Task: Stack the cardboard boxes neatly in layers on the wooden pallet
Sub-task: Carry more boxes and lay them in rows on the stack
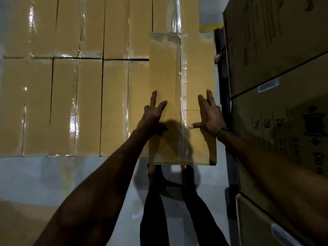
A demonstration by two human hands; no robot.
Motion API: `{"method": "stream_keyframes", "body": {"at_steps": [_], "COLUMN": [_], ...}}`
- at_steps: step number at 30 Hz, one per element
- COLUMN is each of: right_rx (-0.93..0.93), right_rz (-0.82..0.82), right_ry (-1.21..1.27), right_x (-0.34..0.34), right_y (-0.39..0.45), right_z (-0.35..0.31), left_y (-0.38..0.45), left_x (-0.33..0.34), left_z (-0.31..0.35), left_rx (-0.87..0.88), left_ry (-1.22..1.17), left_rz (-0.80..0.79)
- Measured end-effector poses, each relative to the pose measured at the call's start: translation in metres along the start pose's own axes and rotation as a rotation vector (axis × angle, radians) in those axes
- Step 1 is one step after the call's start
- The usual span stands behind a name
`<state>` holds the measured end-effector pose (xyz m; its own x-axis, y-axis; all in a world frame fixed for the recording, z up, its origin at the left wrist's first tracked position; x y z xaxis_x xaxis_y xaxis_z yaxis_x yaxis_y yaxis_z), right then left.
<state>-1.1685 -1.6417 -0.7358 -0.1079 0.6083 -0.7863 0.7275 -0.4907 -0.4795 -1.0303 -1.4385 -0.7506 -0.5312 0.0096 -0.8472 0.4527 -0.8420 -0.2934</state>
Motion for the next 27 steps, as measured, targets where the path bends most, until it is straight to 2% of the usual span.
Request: {"method": "stream_keyframes", "body": {"at_steps": [3, 5, 8, 16, 27], "right_rx": [-0.035, -0.047, -0.061, -0.104, -0.130], "right_rz": [0.002, 0.001, -0.017, 0.009, 0.067], "right_ry": [0.018, 0.029, 0.021, 0.084, 0.039], "right_x": [0.002, 0.004, 0.009, 0.028, 0.040], "right_y": [-0.006, -0.012, -0.028, -0.085, -0.090], "right_z": [0.005, 0.007, 0.014, 0.031, 0.044], "left_y": [-0.008, -0.019, -0.048, -0.106, -0.112], "left_x": [-0.006, -0.012, -0.003, 0.008, 0.015], "left_z": [0.004, 0.014, 0.020, 0.036, 0.019], "left_rx": [-0.183, -0.191, -0.144, -0.158, -0.125], "left_ry": [-0.150, -0.219, -0.119, -0.188, -0.248], "left_rz": [0.004, 0.027, 0.026, 0.116, 0.114]}}
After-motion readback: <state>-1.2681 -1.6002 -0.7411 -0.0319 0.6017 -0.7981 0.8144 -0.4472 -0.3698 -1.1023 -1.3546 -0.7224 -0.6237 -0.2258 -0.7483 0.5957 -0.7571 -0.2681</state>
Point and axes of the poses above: each hand's wrist, its own y-axis towards the middle knuckle, its own x-axis out of the palm, z = x × y, the point moved 5 cm from there along y, towards the middle knuckle, and after that the axes turned 6 degrees about x, right-handed, at the moved point
